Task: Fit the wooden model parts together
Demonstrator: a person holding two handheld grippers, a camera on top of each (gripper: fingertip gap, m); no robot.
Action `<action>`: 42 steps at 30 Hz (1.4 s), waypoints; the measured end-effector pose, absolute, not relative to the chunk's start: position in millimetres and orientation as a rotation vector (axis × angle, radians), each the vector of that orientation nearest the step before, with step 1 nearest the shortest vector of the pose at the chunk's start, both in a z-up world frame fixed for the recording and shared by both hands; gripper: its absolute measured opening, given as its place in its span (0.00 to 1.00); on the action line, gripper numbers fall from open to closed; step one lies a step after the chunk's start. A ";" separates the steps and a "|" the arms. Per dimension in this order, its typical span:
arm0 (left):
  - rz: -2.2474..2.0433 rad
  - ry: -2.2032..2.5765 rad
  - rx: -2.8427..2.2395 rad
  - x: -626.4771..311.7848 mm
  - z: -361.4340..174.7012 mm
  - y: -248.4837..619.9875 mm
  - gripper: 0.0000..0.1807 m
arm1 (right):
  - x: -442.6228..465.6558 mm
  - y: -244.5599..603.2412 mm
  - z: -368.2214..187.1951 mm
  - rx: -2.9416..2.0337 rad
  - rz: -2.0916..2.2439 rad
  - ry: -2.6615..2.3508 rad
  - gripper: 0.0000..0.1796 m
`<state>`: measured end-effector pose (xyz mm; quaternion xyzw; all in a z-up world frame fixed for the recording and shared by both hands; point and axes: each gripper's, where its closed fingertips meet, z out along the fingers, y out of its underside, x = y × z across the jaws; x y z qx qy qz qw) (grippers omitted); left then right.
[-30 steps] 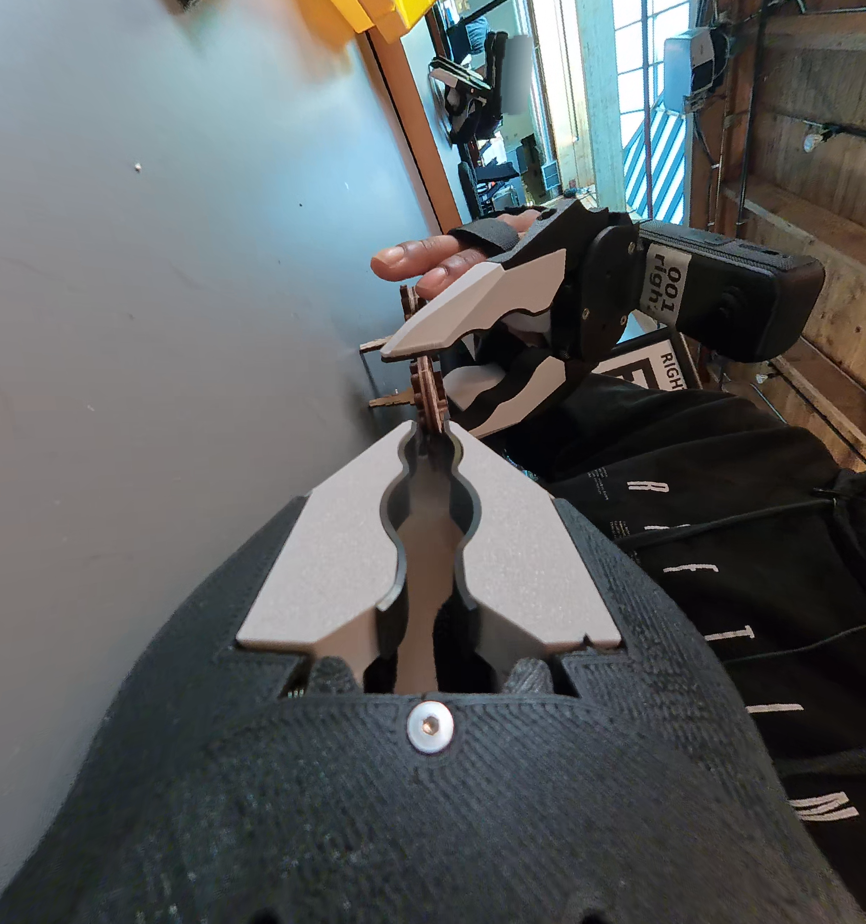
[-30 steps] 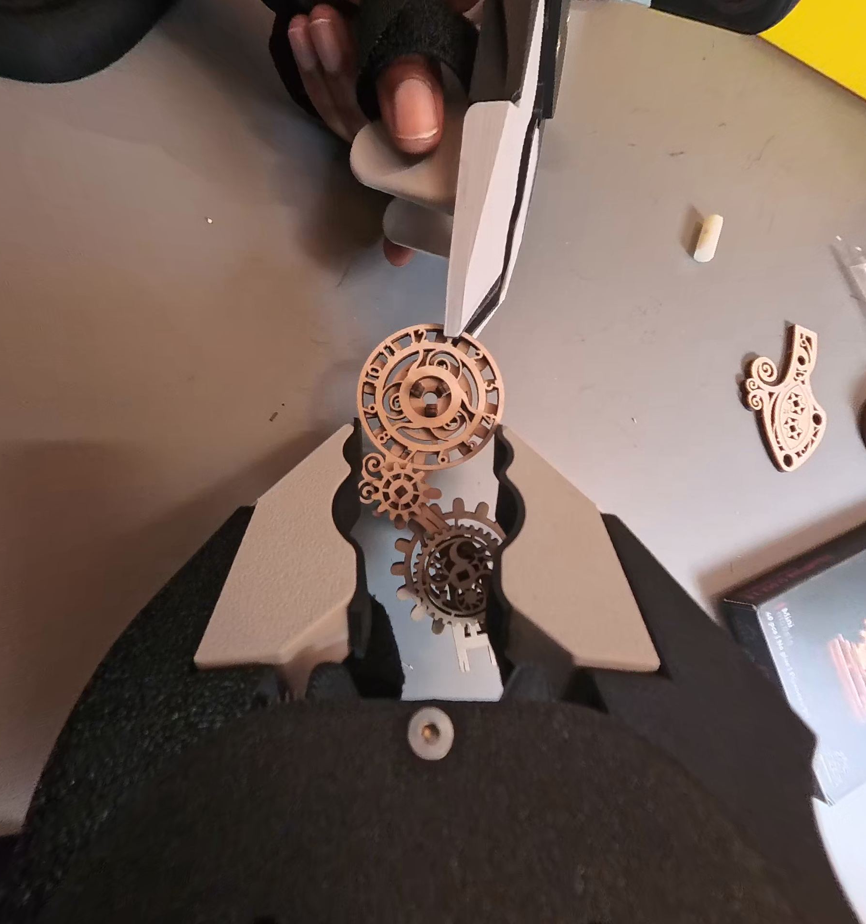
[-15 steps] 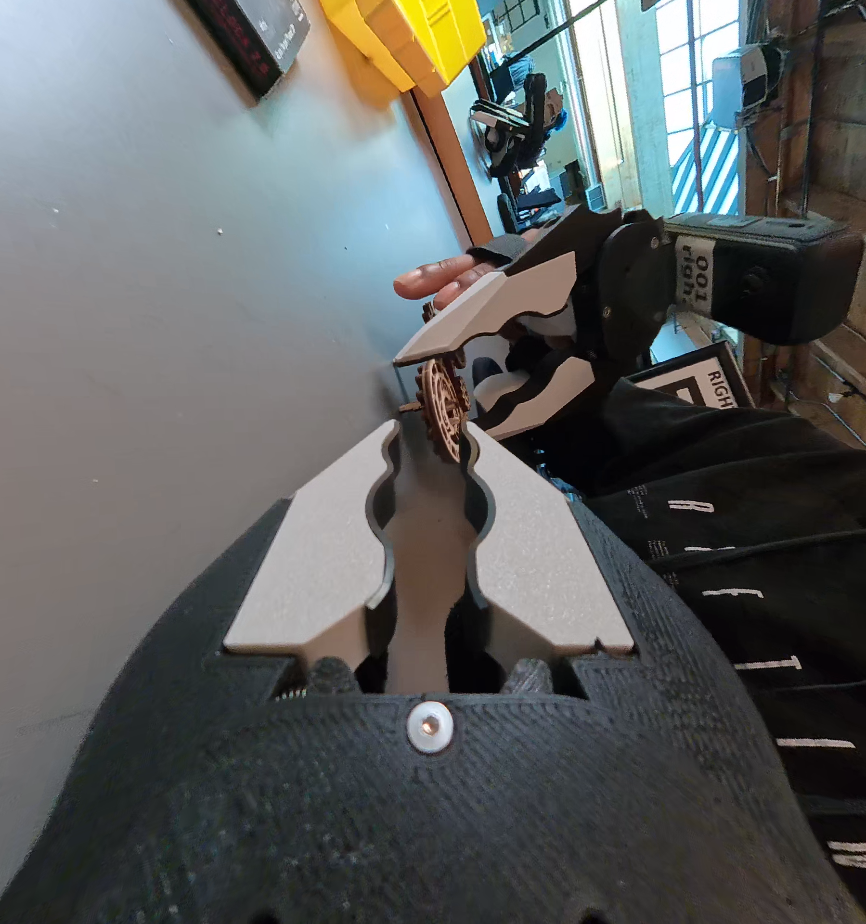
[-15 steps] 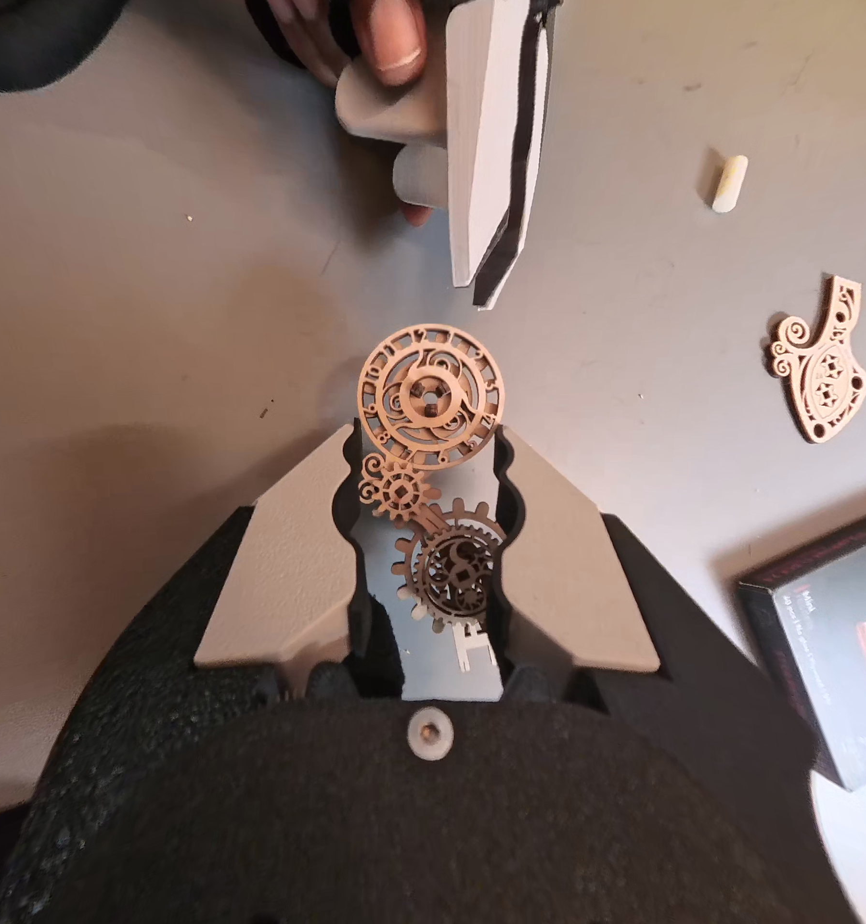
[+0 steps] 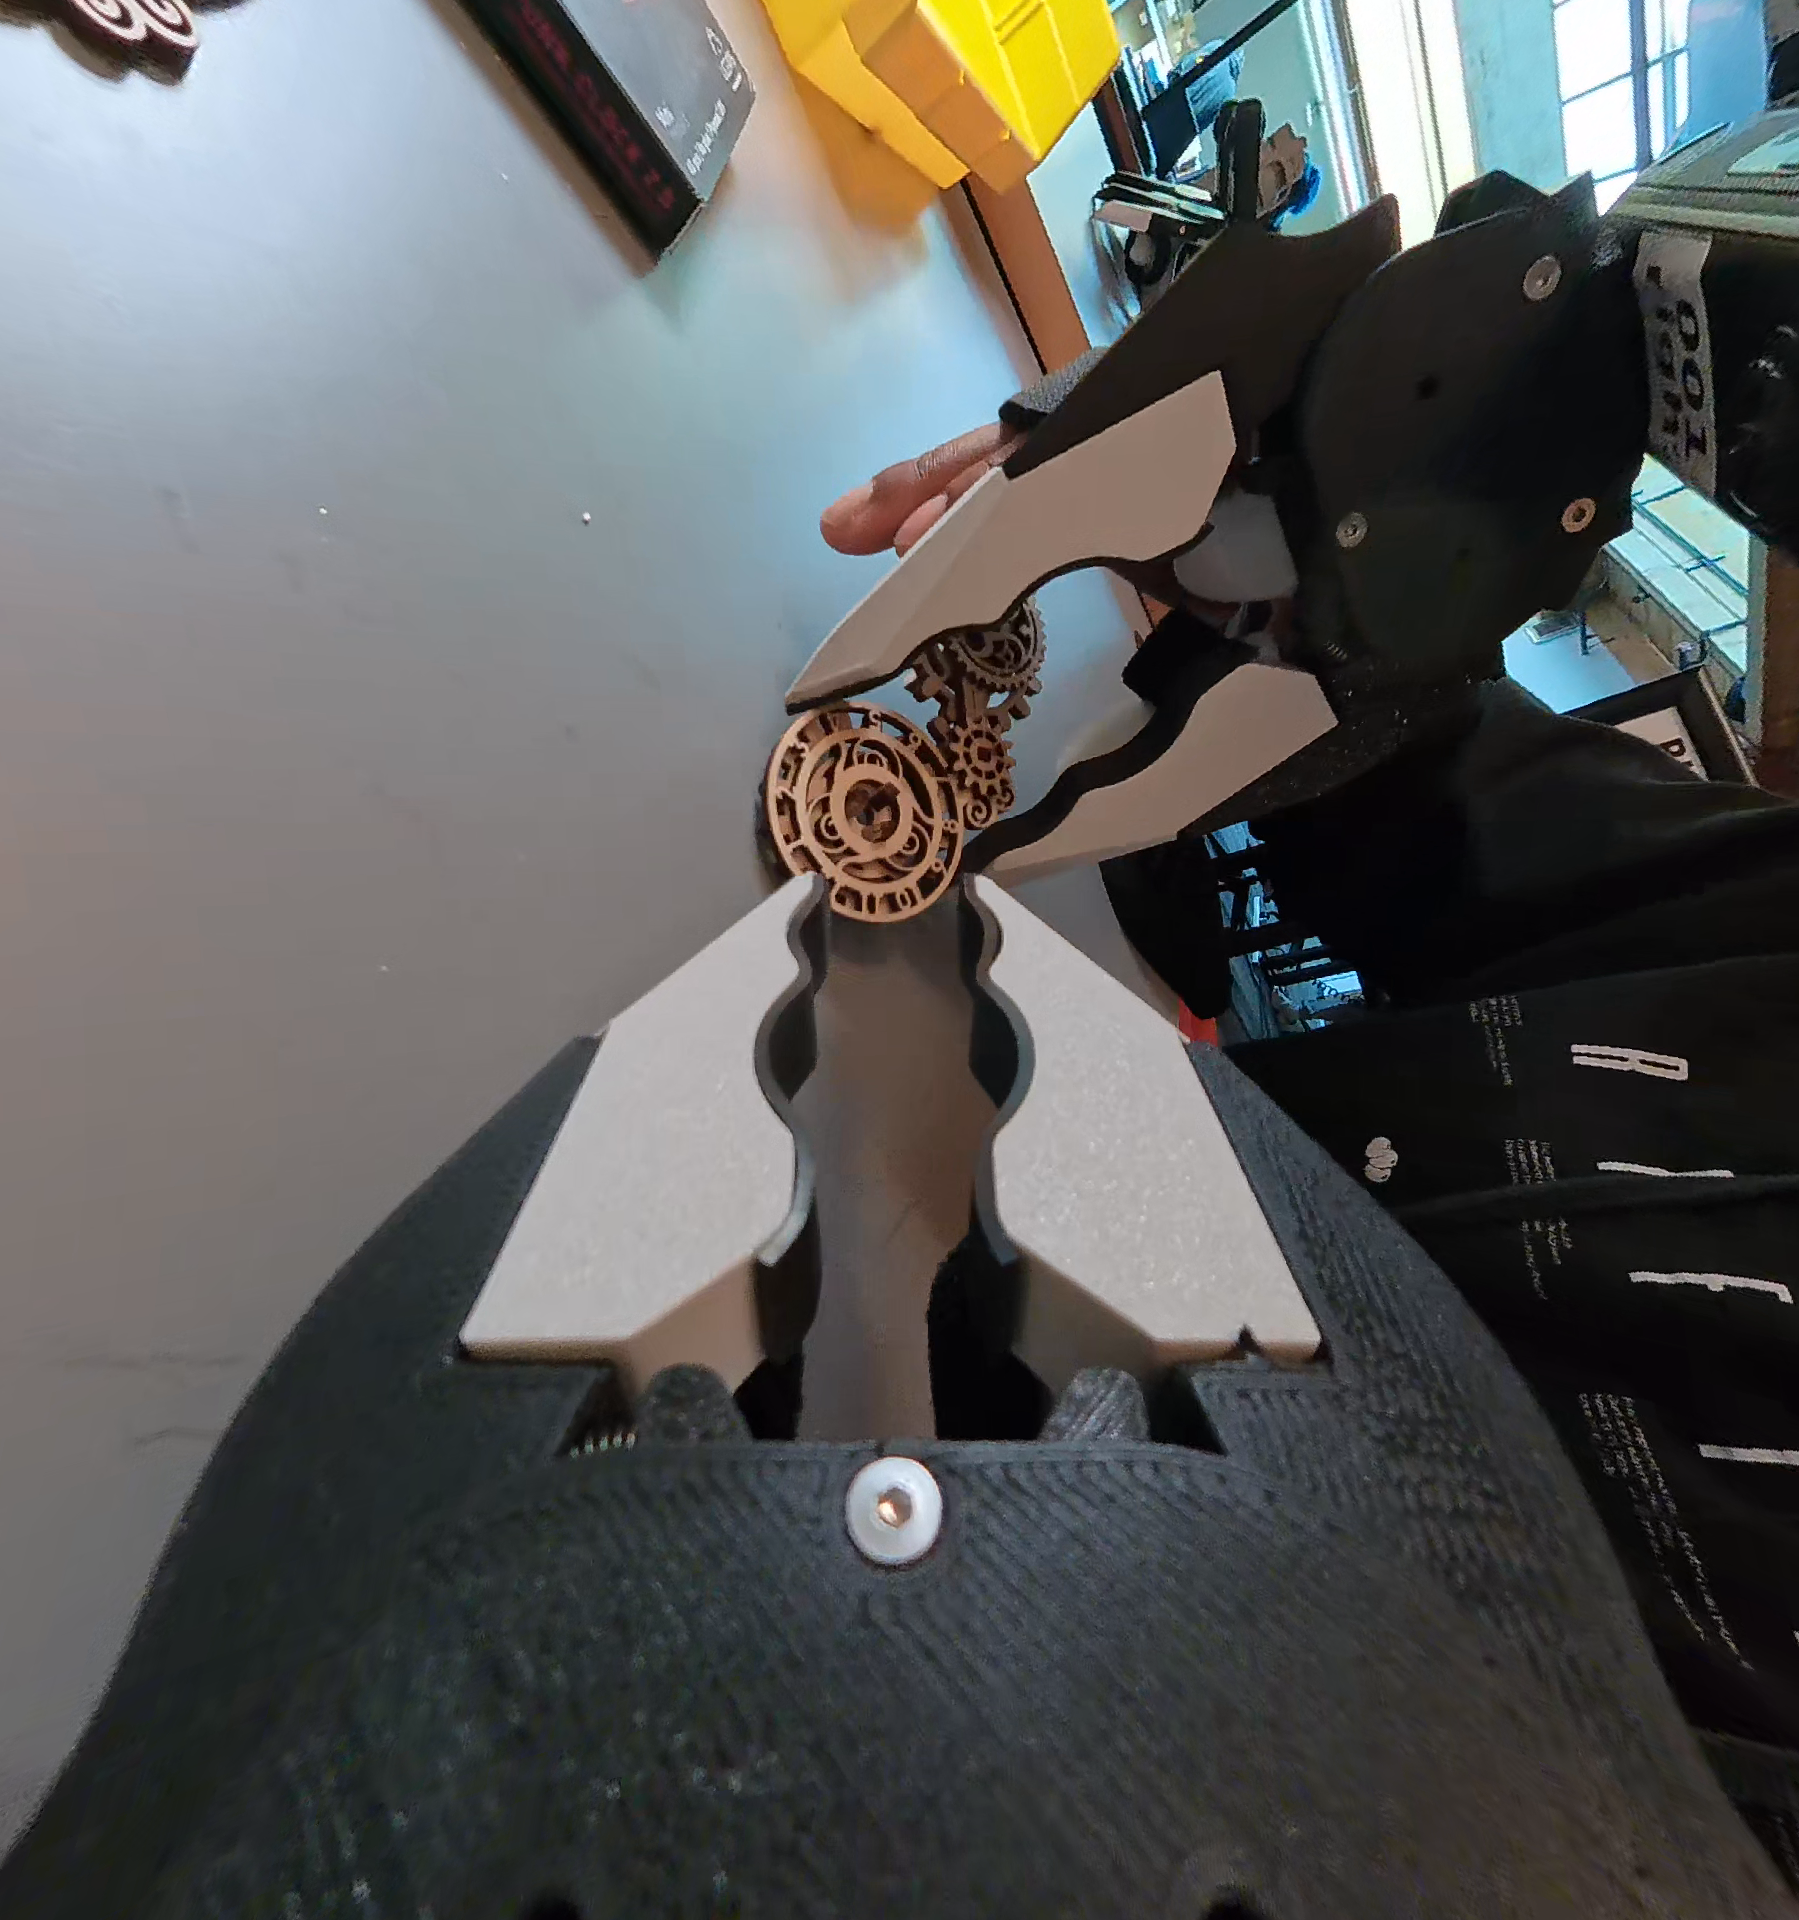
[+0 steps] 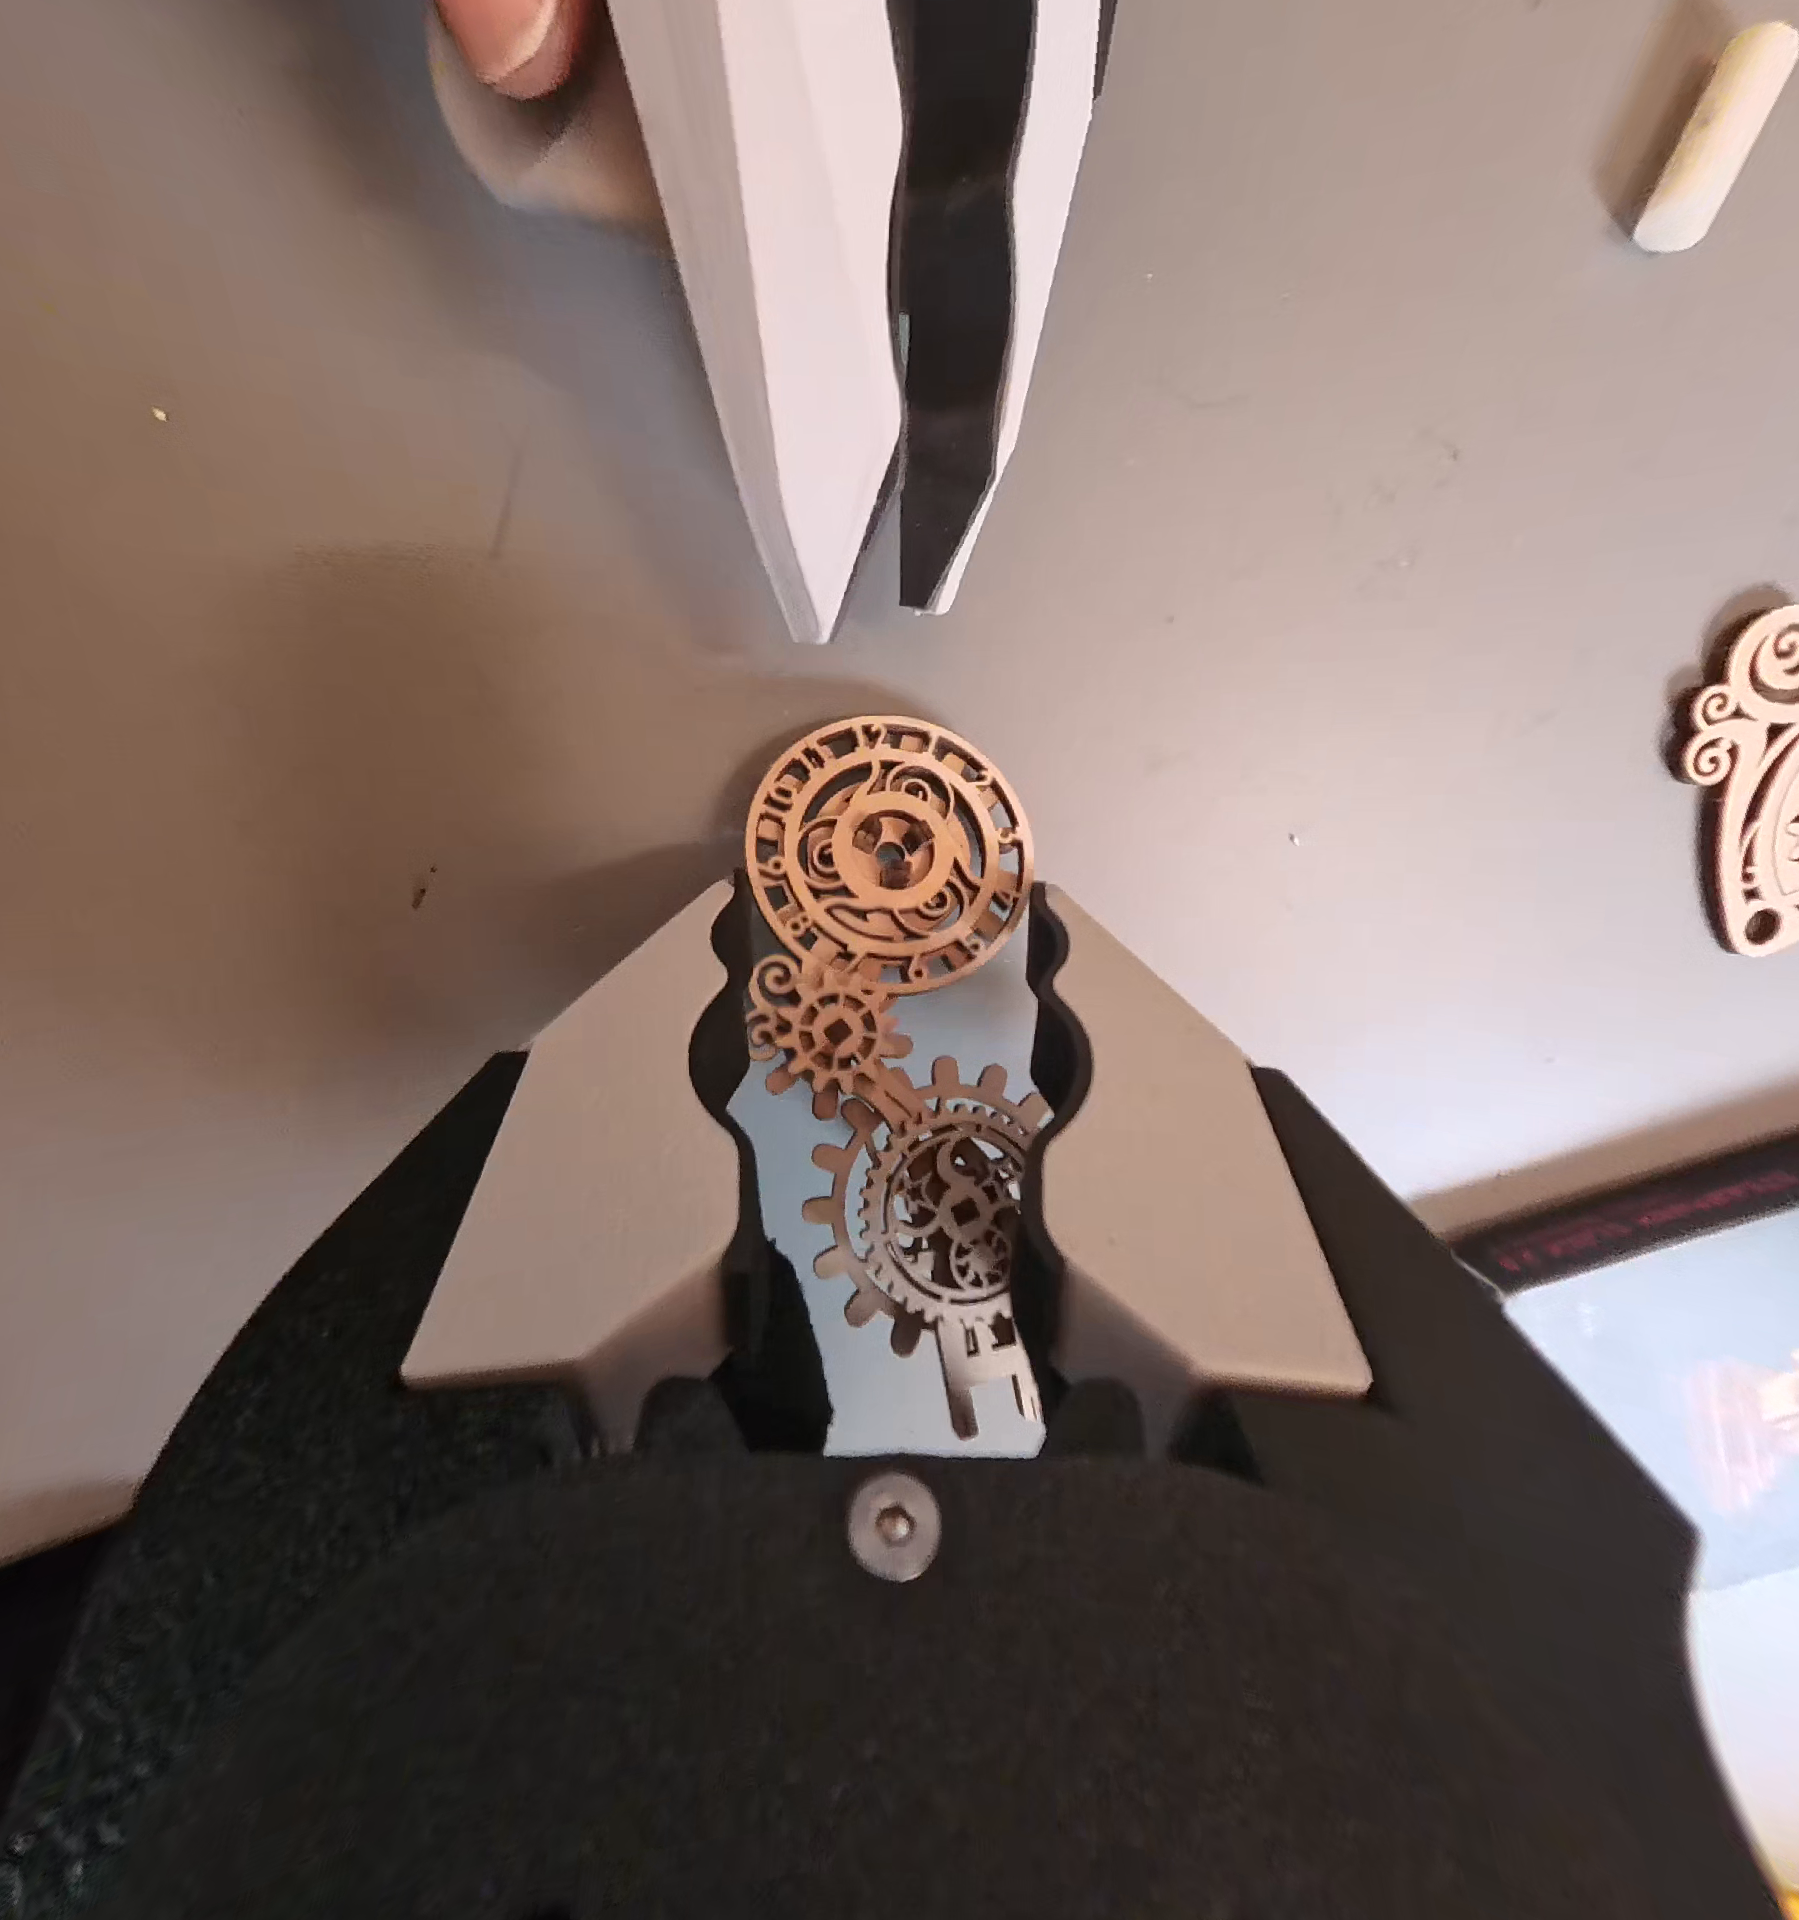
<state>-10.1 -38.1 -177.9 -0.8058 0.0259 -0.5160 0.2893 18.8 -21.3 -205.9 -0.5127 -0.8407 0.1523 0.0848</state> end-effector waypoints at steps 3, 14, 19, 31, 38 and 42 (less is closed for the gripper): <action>-1.367 0.080 -2.149 -9.8 -177.3 -38.2 0.13 | 18.0 -20.7 -204.7 -1.513 0.442 -2.507 0.29; -1.032 0.265 -1.949 -22.4 -145.0 -23.0 0.20 | 14.8 -9.2 -115.7 -1.356 0.898 -1.891 0.31; -0.727 0.258 -1.785 -50.1 -118.0 -9.4 0.26 | 42.5 2.3 -80.0 -1.242 1.078 -1.469 0.27; -0.082 0.301 -1.644 -115.2 -45.7 40.0 0.00 | 58.9 16.9 -88.7 -1.220 1.198 -1.202 0.16; 0.280 0.165 -1.664 -189.3 -0.1 124.4 0.28 | 67.7 27.6 -78.7 -1.173 1.113 -1.155 0.15; 0.324 0.133 -1.672 -211.9 16.4 173.5 0.38 | 72.8 41.2 -77.1 -1.204 1.083 -1.102 0.17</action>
